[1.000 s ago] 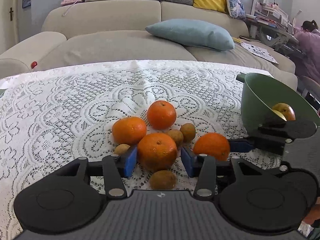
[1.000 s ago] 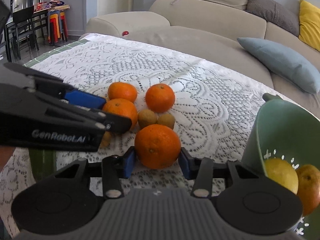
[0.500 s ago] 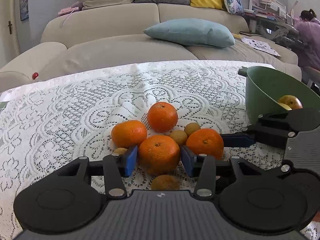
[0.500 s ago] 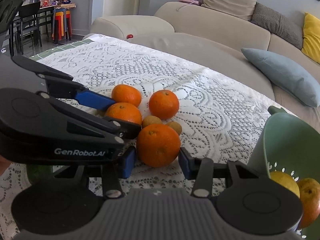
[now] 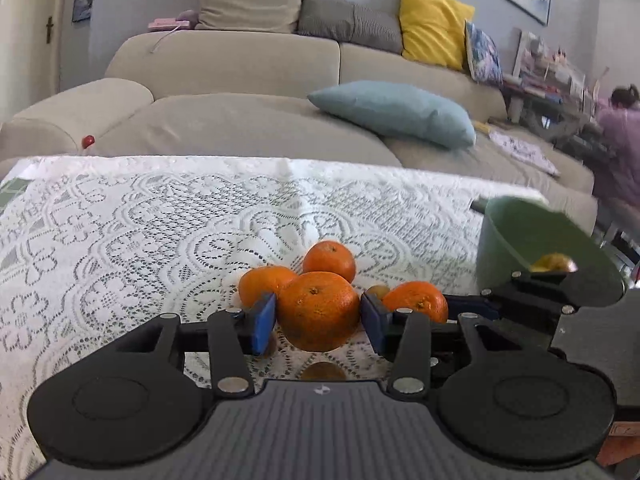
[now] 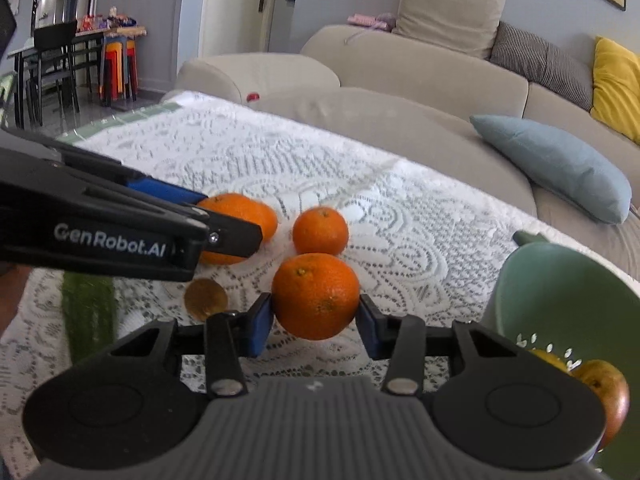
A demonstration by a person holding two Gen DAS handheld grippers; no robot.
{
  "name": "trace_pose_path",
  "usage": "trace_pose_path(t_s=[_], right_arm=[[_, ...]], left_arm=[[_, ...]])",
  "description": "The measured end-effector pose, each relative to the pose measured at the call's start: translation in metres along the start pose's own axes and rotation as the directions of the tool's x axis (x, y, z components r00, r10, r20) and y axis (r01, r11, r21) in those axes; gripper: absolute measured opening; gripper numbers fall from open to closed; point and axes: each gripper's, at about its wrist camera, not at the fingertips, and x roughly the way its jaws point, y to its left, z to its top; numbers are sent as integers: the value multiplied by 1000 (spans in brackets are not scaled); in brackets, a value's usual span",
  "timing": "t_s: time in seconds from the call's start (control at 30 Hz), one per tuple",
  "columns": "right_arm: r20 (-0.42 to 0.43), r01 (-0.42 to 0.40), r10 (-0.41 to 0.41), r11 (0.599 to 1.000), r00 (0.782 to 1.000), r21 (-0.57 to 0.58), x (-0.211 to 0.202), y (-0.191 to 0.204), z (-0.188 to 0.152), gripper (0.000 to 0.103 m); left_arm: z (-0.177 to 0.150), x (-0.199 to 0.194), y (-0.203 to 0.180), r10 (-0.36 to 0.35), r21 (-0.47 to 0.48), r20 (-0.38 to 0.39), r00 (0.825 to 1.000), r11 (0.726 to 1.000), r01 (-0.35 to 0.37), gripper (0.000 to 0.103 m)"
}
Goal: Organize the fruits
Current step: 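Grasp a mandarin orange with the left tool while the right tool grasps another orange, then carry the orange with the left tool while the right tool carries its orange over the colander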
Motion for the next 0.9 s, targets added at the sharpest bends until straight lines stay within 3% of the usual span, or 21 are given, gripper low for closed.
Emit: trace_pose_path(t_s=[0.27,0.5,0.7,0.9], right_arm=[[108,17,-19,1000,994,22,-42,-10,6,42],[167,109,-122,990,978,86,-70,-36,13,42],[143,219,-237,967,961,131,-80,-65,14,42],[75,257,-270,954,960,152,-85,-96,10,42]], left_arm=[[7,-16,-4,5,-91,29,1000,996,-2,52],[17,-23,-25,-24,-141,38,999,990,29,52],[36,-22,-58,-88,-121,47,995,988,93,52],[54,-12,-98,-144,-74,36,989,986,146,52]])
